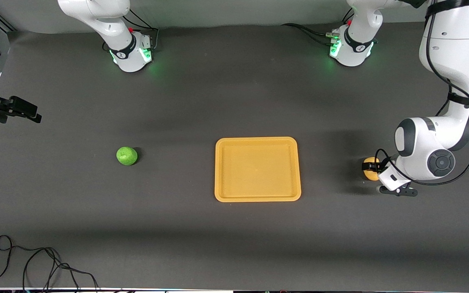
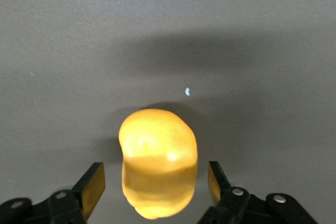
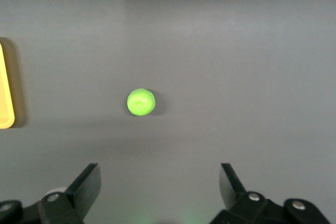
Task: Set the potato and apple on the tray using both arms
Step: 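Reach the left gripper down to the yellow potato and grasp it, then carry the potato with the left gripper over the yellow tray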
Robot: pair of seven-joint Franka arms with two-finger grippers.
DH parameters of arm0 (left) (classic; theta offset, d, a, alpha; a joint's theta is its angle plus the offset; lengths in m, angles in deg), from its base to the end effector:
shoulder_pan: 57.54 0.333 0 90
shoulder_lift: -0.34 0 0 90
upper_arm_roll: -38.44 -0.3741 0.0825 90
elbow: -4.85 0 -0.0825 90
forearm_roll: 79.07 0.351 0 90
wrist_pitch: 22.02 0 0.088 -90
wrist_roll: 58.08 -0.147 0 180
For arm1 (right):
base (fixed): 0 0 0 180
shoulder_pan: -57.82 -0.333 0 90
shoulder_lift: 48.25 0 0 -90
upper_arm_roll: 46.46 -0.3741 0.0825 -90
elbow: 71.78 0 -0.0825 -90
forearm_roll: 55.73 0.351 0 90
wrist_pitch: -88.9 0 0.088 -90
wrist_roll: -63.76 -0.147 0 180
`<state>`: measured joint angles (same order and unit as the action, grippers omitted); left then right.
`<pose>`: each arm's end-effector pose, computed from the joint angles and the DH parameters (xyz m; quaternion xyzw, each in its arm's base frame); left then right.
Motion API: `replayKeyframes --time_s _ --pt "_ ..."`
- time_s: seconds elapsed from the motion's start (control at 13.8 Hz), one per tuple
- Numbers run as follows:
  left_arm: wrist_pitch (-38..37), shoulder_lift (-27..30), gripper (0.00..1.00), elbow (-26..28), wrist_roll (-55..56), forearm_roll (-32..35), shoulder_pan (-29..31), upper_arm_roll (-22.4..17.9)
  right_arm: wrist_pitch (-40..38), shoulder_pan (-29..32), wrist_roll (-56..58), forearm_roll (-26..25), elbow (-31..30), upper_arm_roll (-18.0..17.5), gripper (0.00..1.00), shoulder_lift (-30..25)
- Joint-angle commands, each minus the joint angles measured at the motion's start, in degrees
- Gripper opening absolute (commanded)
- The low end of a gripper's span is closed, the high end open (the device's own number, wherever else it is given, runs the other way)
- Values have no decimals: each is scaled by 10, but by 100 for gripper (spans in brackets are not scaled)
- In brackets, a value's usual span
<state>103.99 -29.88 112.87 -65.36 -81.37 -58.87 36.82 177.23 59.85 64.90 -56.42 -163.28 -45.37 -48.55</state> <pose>0.6098 -0.0007 0.2457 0.9931 -0.0483 -0.1056 0.0146 0.5129 -0.0298 0.6314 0.9995 -0.0173 -0.0252 0.0050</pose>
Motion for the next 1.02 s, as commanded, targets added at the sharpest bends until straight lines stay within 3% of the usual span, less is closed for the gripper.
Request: replayKeyframes --time_s 0.0,0.15,0.29,0.58,0.73,0.94 --pt "-5 10 65 11 -12 -21 1 4 6 -2 11 -2 -7 1 100 -5" --pt "-6 13 45 10 -13 -29 4 4 6 -3 7 -2 -9 0 100 -7" --pt "-9 18 37 8 -12 -30 5 3 6 -4 7 -2 -8 -2 100 -7" --pt "-45 77 36 -4 21 -59 -15 6 6 -3 7 -2 -10 -2 100 -7" --pt "-49 80 36 -31 53 -81 -38 18 6 -3 7 -2 -10 -2 100 -7" --pt "-37 75 35 -52 158 -99 -75 67 7 -3 7 -2 -10 -2 100 -7"
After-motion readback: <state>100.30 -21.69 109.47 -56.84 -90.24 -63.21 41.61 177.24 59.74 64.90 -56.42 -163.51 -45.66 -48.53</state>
